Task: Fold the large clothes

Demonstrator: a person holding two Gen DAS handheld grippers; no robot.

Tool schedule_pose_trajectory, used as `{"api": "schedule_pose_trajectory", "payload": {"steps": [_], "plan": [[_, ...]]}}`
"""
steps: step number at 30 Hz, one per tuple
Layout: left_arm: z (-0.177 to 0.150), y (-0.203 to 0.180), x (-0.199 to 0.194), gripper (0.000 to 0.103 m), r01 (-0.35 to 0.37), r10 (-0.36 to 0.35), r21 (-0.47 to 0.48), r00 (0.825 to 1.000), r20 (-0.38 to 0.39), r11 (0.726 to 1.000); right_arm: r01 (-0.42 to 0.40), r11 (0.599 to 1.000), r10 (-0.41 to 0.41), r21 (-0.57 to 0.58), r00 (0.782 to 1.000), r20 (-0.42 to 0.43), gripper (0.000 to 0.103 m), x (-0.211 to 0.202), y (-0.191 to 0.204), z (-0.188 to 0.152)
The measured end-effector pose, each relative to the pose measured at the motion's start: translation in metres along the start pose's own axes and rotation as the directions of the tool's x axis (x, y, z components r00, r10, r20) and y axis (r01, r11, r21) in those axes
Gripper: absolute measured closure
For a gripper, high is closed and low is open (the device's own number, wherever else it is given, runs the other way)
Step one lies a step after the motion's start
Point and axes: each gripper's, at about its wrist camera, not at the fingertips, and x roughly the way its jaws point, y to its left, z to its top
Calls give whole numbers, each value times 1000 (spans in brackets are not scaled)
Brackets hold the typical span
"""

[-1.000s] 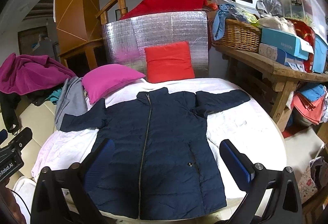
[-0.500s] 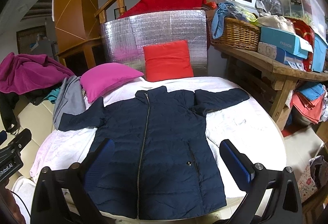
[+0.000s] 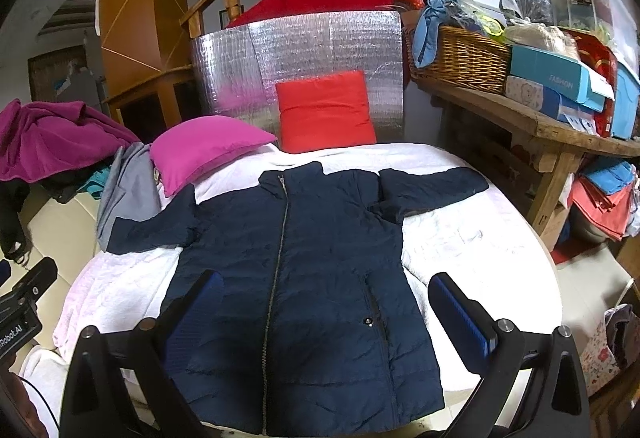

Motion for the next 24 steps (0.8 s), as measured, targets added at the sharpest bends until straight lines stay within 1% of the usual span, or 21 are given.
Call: {"api": "schedule_pose_trajectory", "payload": {"steps": [8, 11, 13, 14, 16, 17, 19, 22, 24], "plan": [[2, -15, 31, 0, -4, 4, 24, 1000, -27, 1000, 24, 1000, -24, -4, 999, -23, 0, 32, -2, 6], [5, -26, 56, 0, -4, 5, 31, 999, -37, 999, 28, 1000, -28, 1, 999, -41, 0, 55, -7, 12], [5, -37, 87, 0, -4, 6, 32, 998, -70, 999, 9, 1000, -8, 19, 999, -52, 0, 73, -15, 16], [3, -44, 113, 0, 6, -3, 25, 994, -112, 1000, -11, 999, 13, 36, 998, -57, 0, 88, -23, 19], [-1, -56, 155, 0, 29, -28, 1, 980, -199, 1000, -34, 997, 39, 76, 997, -71, 0, 114, -39, 25], [-6, -64, 184, 0, 31, -34, -16, 968, -249, 999, -61, 992, 70, 108, 994, -81, 0, 133, -53, 29], [-12, -77, 220, 0, 13, -17, -14, 957, -291, 1000, -106, 983, 120, 151, 989, -90, 0, 166, -76, 35], [-26, -100, 270, 0, -2, 5, 10, 932, -363, 1000, -111, 969, 139, 221, 984, -113, 0, 224, -119, 46], [-33, -109, 292, 0, 3, 2, 13, 921, -389, 1000, -127, 941, 172, 315, 978, -119, 0, 262, -157, 51]]}}
